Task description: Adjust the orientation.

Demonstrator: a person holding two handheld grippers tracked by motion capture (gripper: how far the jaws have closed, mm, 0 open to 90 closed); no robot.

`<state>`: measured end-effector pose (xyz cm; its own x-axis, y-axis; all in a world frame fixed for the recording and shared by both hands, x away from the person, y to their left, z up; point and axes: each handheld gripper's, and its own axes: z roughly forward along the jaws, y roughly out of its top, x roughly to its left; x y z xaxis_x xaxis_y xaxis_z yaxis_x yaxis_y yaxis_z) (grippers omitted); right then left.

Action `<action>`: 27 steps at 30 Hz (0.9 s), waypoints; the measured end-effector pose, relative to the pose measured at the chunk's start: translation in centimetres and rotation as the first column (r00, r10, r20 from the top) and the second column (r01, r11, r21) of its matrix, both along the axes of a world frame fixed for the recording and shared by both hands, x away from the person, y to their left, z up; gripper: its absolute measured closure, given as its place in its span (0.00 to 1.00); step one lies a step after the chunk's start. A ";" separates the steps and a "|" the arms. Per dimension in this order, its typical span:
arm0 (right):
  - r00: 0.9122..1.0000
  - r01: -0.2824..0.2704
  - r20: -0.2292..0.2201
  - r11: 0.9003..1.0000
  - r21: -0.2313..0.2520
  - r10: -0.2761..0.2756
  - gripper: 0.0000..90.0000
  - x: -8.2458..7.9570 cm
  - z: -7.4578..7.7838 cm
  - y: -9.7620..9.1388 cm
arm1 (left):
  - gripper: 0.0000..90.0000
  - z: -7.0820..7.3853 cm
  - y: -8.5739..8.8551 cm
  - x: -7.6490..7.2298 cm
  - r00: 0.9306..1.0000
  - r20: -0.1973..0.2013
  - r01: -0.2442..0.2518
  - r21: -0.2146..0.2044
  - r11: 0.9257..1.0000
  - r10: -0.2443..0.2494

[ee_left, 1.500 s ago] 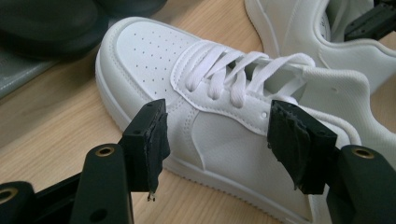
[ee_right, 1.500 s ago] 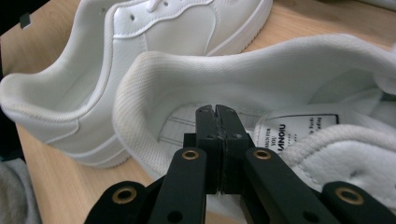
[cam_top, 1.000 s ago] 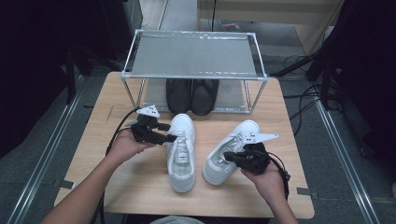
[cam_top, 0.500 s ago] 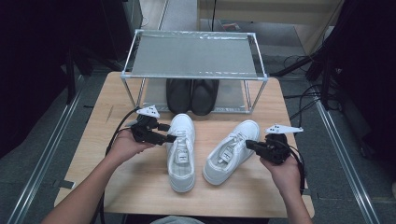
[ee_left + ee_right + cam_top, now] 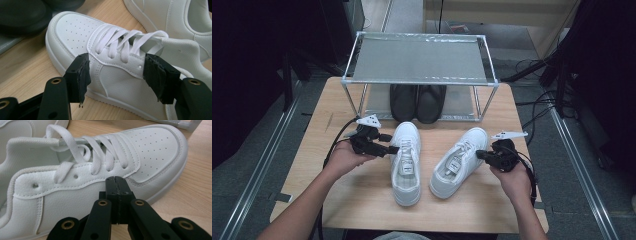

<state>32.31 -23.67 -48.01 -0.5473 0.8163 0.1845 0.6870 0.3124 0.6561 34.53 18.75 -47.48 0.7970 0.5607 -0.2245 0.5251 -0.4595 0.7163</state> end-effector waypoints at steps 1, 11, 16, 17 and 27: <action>1.000 -0.002 -0.003 1.000 0.005 0.002 1.00 0.2 0.0 0.0 | 0.43 0.0 0.1 -0.1 1.000 0.003 -0.003 0.001 1.000 0.003; 1.000 -0.031 0.001 0.999 0.031 0.031 1.00 1.4 -0.3 1.3 | 0.43 -0.2 1.2 -0.9 1.000 -0.006 -0.030 0.003 1.000 0.030; 0.998 -0.059 0.013 0.998 0.027 0.059 1.00 2.0 -0.3 2.8 | 0.43 -0.4 1.5 -1.4 0.999 -0.004 -0.034 0.007 0.999 0.034; 0.998 -0.059 0.010 0.998 0.027 0.059 1.00 2.1 -0.3 3.0 | 0.43 -0.4 1.5 -1.4 0.999 -0.003 -0.038 0.010 0.999 0.038; 0.995 -0.100 0.026 0.995 0.018 0.100 1.00 2.6 -0.4 4.9 | 0.44 -0.7 1.7 -2.0 0.999 -0.016 -0.041 0.002 0.999 0.041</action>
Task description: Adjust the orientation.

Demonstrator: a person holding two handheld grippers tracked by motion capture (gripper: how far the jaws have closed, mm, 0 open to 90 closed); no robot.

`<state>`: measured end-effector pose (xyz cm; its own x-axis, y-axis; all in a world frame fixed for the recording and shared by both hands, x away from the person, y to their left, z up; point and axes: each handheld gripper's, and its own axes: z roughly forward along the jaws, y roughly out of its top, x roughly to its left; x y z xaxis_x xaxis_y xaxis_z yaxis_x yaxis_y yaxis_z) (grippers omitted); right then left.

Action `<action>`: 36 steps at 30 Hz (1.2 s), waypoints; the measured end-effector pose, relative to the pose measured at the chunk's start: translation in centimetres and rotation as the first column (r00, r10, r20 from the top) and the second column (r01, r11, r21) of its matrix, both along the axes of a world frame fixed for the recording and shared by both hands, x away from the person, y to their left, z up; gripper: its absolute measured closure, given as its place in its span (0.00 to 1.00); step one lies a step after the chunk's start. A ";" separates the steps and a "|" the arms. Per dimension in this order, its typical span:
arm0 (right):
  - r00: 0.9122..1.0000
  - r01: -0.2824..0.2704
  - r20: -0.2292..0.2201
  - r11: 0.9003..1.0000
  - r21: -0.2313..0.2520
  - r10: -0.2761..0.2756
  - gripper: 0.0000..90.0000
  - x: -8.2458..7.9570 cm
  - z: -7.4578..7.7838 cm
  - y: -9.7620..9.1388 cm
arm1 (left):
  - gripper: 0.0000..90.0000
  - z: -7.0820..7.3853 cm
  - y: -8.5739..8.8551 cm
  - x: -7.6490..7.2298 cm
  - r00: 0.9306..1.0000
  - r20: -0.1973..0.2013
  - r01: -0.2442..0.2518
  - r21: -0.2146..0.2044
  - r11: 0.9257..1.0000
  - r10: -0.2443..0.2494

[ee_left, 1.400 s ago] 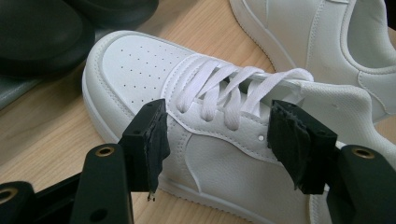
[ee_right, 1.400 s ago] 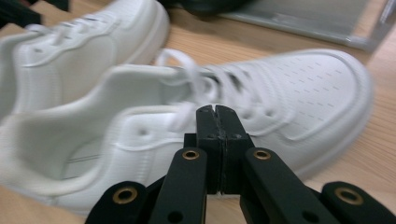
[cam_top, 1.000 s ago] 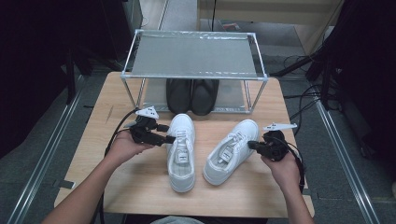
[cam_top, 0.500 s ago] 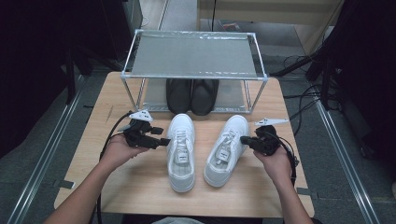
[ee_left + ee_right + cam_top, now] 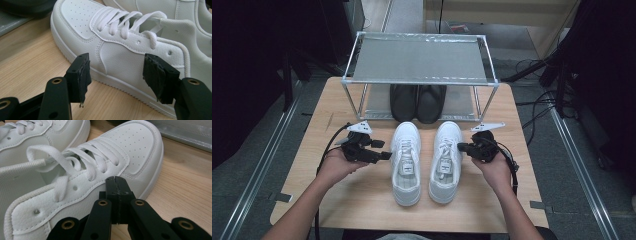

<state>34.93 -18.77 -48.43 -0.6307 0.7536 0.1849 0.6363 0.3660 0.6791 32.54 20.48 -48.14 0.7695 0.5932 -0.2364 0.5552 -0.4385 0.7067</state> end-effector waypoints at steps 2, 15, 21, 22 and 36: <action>1.000 -0.005 0.000 1.000 0.000 0.005 1.00 0.1 0.0 0.2 | 0.45 -0.1 -0.1 -0.1 1.000 -0.006 0.000 0.000 1.000 0.000; 0.999 -0.036 0.014 0.999 -0.004 0.036 1.00 0.3 -0.1 1.8 | 0.86 -1.2 -1.7 -1.0 0.998 -0.044 0.055 0.079 0.995 -0.052; 0.999 -0.051 0.013 0.999 0.001 0.051 1.00 0.5 -0.1 2.2 | 0.95 -1.6 -2.0 -1.2 0.997 -0.065 0.053 0.043 0.998 -0.050; 0.999 -0.052 0.014 0.999 0.003 0.052 1.00 0.5 -0.2 2.2 | 0.96 -1.6 -2.0 -1.2 0.996 -0.065 0.058 0.042 0.997 -0.055; 0.998 -0.062 0.004 0.998 0.013 0.061 1.00 0.9 -0.2 2.7 | 0.99 -1.7 -3.7 -2.0 0.994 -0.058 0.096 0.040 0.995 -0.093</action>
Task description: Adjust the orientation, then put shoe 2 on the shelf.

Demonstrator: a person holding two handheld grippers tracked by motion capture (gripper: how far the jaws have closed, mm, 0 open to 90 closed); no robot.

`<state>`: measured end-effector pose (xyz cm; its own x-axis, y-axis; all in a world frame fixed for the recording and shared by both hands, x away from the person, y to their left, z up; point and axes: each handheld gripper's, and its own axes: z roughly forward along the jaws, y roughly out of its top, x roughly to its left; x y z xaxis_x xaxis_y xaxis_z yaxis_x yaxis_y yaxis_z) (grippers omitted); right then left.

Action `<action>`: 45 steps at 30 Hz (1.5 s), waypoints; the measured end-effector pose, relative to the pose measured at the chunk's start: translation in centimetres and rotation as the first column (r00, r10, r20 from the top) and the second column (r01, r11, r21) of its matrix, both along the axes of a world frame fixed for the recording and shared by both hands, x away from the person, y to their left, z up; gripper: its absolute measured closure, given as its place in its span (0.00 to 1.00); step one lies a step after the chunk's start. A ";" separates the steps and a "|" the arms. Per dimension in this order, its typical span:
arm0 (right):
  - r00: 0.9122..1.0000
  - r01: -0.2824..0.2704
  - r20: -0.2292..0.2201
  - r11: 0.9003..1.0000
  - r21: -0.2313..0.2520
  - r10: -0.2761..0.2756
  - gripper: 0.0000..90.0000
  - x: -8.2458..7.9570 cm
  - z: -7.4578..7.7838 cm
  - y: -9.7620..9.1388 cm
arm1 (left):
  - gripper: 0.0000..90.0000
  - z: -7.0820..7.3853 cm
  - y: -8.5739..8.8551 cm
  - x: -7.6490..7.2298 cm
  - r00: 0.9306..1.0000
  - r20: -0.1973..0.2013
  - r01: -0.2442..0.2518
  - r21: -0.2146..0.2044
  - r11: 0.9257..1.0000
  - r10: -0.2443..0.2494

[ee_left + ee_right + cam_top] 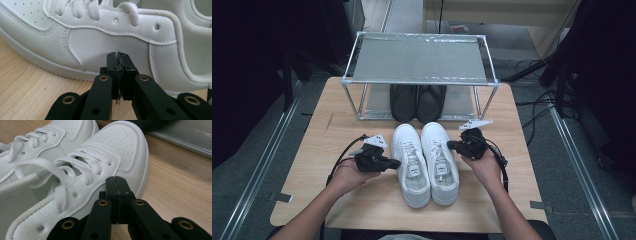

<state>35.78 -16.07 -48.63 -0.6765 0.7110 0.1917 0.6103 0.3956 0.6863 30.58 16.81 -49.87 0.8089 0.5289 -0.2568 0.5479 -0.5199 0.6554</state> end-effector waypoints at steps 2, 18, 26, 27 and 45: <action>1.000 0.000 0.000 1.000 0.002 0.000 1.00 0.1 0.0 0.0 | 0.99 0.0 -0.1 -0.1 1.000 0.003 0.001 0.003 1.000 -0.001; 0.999 0.037 0.006 0.999 0.015 -0.037 1.00 0.6 -0.1 -0.1 | 1.00 -0.2 -1.3 -0.4 0.998 -0.002 0.061 -0.015 0.998 -0.061; 0.999 0.042 0.007 0.998 0.050 -0.042 0.99 0.6 0.4 -0.6 | 0.91 0.0 -0.3 -0.4 0.997 0.005 0.074 -0.069 0.995 -0.073; 0.999 0.041 0.005 0.997 0.065 -0.041 0.99 0.5 0.6 -0.7 | 0.90 0.1 -0.1 -0.3 0.998 0.001 0.067 -0.082 0.994 -0.067; 0.996 -0.008 0.091 0.988 0.155 -0.006 0.90 -2.7 3.3 -0.8 | 0.62 1.2 3.5 0.5 0.999 -0.029 -0.044 -0.118 0.992 0.041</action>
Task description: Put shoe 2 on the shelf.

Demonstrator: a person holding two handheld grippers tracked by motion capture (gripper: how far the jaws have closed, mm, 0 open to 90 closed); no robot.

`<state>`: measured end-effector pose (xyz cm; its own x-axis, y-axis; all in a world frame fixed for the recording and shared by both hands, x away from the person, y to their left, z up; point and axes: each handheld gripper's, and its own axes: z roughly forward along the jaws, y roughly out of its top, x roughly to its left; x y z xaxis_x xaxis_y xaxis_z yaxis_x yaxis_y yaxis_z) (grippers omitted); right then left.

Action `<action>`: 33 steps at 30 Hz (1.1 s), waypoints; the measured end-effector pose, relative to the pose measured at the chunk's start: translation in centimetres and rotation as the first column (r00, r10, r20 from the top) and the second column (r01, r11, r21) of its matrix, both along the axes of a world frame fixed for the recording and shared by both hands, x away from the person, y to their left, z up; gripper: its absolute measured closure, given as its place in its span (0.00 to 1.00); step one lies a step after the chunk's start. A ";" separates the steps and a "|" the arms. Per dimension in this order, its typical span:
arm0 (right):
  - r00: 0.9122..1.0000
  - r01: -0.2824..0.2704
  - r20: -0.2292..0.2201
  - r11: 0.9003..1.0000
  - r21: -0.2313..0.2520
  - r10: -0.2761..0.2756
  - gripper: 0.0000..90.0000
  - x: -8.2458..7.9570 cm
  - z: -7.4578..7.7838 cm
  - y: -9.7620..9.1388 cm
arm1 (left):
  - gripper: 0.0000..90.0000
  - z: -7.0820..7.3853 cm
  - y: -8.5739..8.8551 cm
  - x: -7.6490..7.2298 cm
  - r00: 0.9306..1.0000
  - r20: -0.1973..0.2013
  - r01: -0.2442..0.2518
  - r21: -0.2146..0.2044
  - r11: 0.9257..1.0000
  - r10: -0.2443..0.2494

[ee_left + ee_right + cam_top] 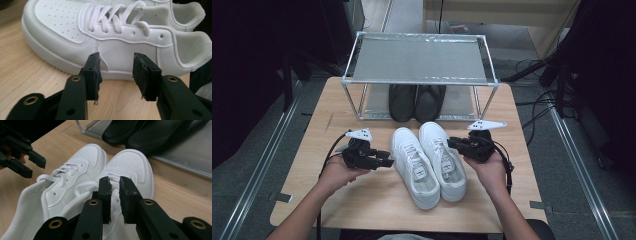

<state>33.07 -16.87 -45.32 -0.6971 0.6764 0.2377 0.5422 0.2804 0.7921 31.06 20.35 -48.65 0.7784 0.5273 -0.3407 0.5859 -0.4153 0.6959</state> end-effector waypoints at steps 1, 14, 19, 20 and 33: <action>1.000 0.000 0.000 1.000 0.004 0.000 0.90 -0.1 0.1 0.1 | 0.61 0.0 0.1 0.0 1.000 0.001 -0.007 -0.001 1.000 0.007; 0.998 -0.055 0.021 0.998 0.030 0.055 0.79 -1.8 0.8 1.7 | 0.53 0.4 1.3 0.5 0.999 0.014 -0.050 -0.011 0.999 0.050; 0.997 -0.077 0.003 0.997 0.025 0.077 0.68 -2.6 0.6 2.6 | 0.50 0.7 1.6 0.7 0.998 0.026 -0.065 -0.004 0.998 0.065; 0.997 -0.075 0.004 0.997 0.020 0.075 0.65 -2.8 0.5 2.9 | 0.50 0.7 1.6 0.8 0.998 0.026 -0.065 -0.005 0.998 0.065; 1.000 0.018 0.010 1.000 -0.017 -0.017 0.48 -4.3 -0.5 4.0 | 0.49 1.3 1.3 2.3 0.998 0.034 -0.058 -0.027 0.998 0.059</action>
